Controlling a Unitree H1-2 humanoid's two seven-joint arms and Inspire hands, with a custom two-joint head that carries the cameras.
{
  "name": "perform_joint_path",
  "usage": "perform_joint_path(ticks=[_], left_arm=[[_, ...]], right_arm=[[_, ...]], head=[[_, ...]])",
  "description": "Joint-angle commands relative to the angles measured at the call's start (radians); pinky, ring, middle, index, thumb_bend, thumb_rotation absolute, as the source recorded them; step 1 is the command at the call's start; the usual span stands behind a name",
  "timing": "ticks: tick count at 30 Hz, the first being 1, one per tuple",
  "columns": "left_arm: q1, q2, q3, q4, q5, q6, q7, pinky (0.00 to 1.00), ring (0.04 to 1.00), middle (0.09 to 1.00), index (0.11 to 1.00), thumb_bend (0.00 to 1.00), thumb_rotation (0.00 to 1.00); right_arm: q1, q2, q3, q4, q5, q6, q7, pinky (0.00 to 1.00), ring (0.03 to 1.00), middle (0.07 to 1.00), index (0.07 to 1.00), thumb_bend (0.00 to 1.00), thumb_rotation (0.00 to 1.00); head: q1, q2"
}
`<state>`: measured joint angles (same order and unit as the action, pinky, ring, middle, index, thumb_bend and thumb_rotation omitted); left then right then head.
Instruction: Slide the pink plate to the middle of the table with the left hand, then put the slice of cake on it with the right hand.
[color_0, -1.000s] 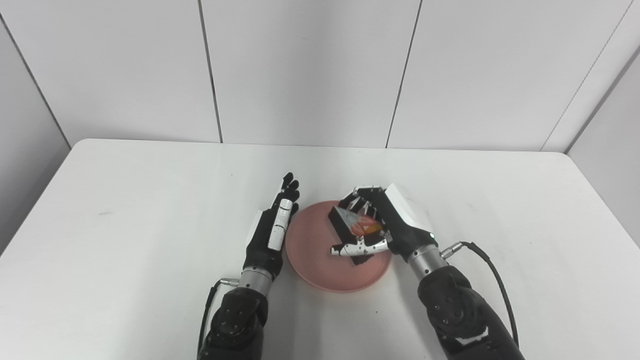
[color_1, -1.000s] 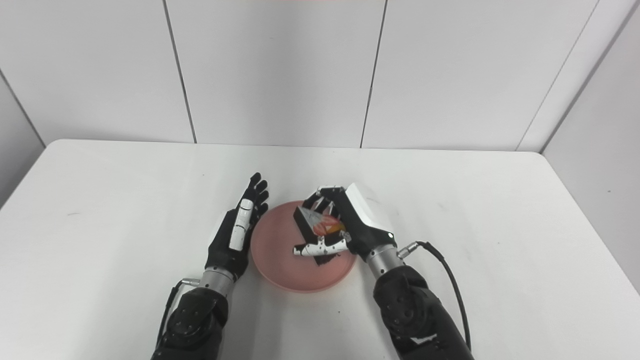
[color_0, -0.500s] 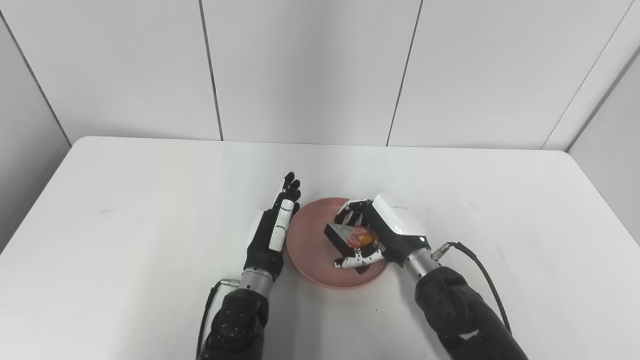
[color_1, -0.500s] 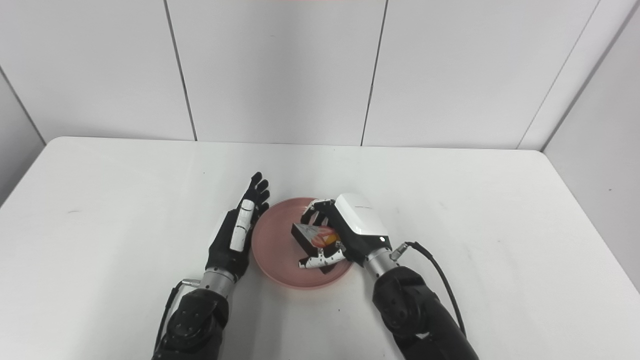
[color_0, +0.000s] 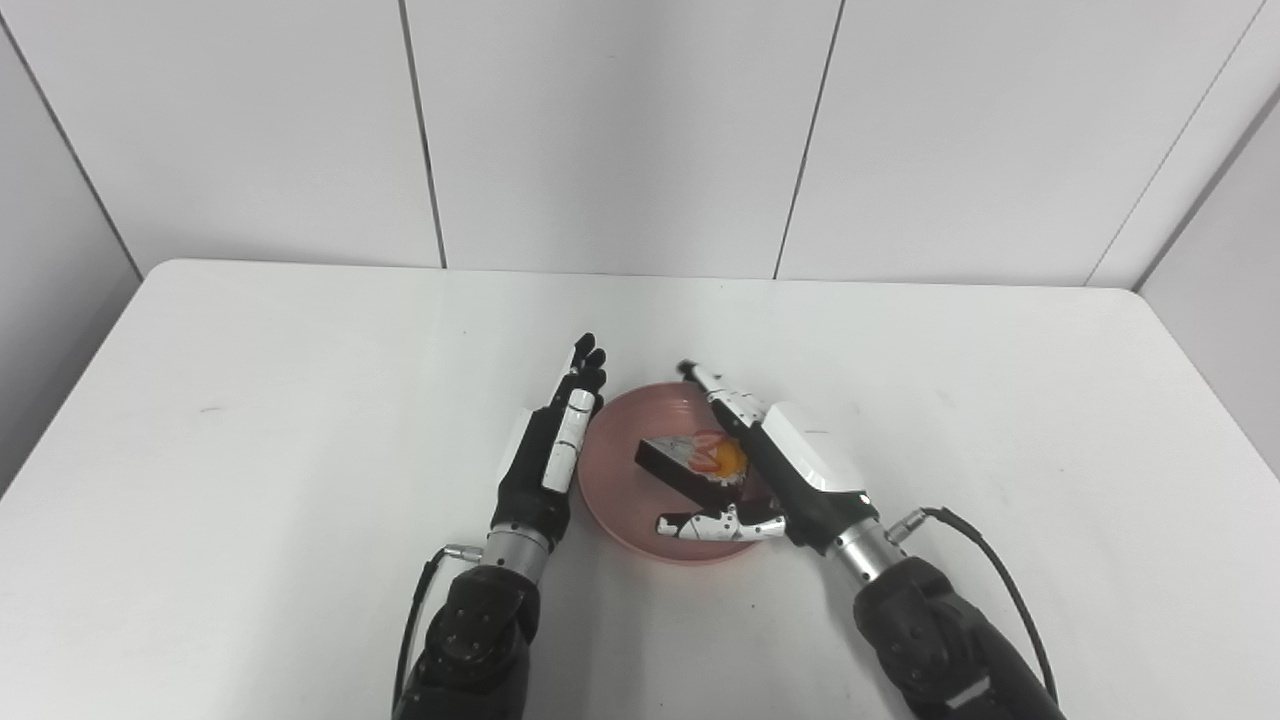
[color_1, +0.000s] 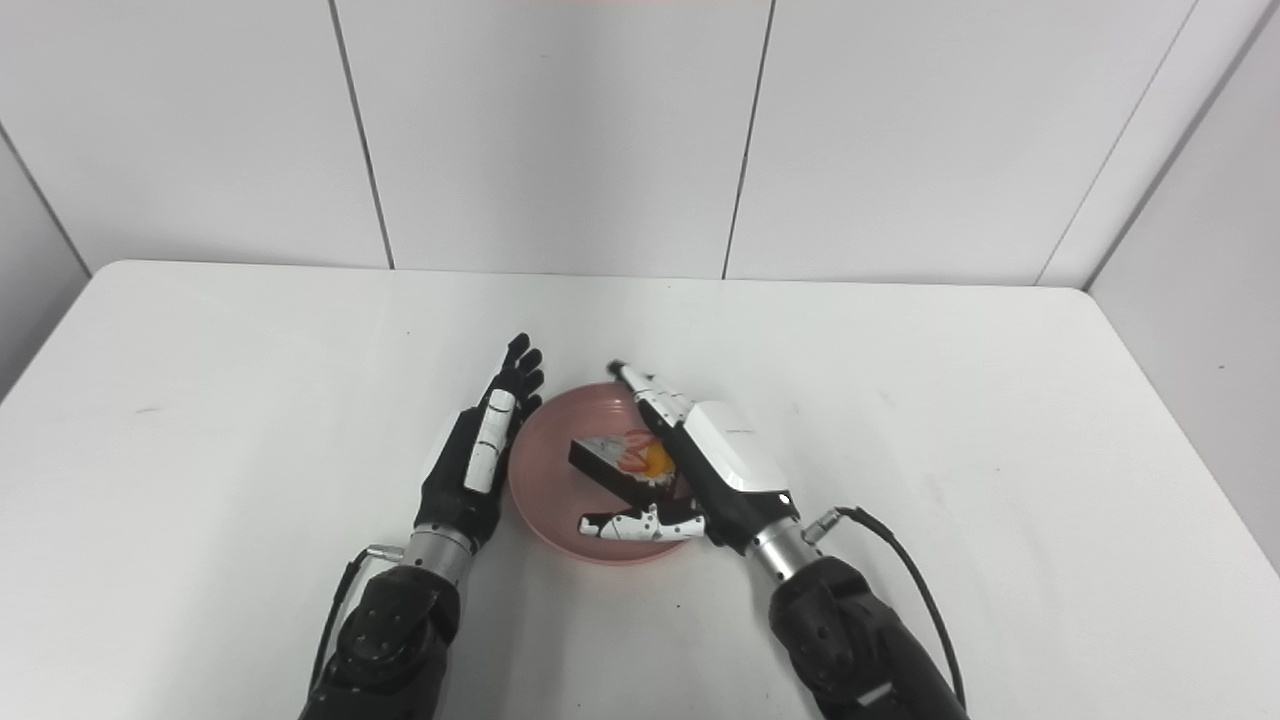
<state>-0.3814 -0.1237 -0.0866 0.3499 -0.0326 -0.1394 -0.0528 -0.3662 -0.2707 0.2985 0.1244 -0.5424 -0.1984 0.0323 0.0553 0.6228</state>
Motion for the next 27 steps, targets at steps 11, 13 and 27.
perform_joint_path(ticks=[11, 13, 27], left_arm=[[0.041, 0.034, 0.006, -0.011, -0.003, -0.013, -0.021, 1.00, 1.000, 1.000, 1.000, 0.74, 1.00], [0.039, 0.040, 0.010, -0.006, -0.001, -0.026, -0.018, 1.00, 1.000, 1.000, 1.000, 0.74, 1.00], [0.047, 0.064, 0.041, -0.013, -0.027, -0.025, -0.027, 1.00, 1.000, 1.000, 1.000, 0.71, 1.00]], right_arm=[[0.026, 0.086, -0.173, -0.003, 0.234, -0.107, -0.094, 0.99, 1.000, 1.000, 1.000, 0.66, 0.79], [0.024, 0.102, -0.192, -0.003, 0.255, -0.097, -0.098, 0.99, 1.000, 1.000, 1.000, 0.63, 0.81], [0.053, 0.192, -0.257, -0.024, 0.465, 0.125, -0.008, 1.00, 1.000, 1.000, 1.000, 0.54, 0.84]], head=[[-0.015, 0.006], [-0.018, 0.004], [-0.034, 0.002]])
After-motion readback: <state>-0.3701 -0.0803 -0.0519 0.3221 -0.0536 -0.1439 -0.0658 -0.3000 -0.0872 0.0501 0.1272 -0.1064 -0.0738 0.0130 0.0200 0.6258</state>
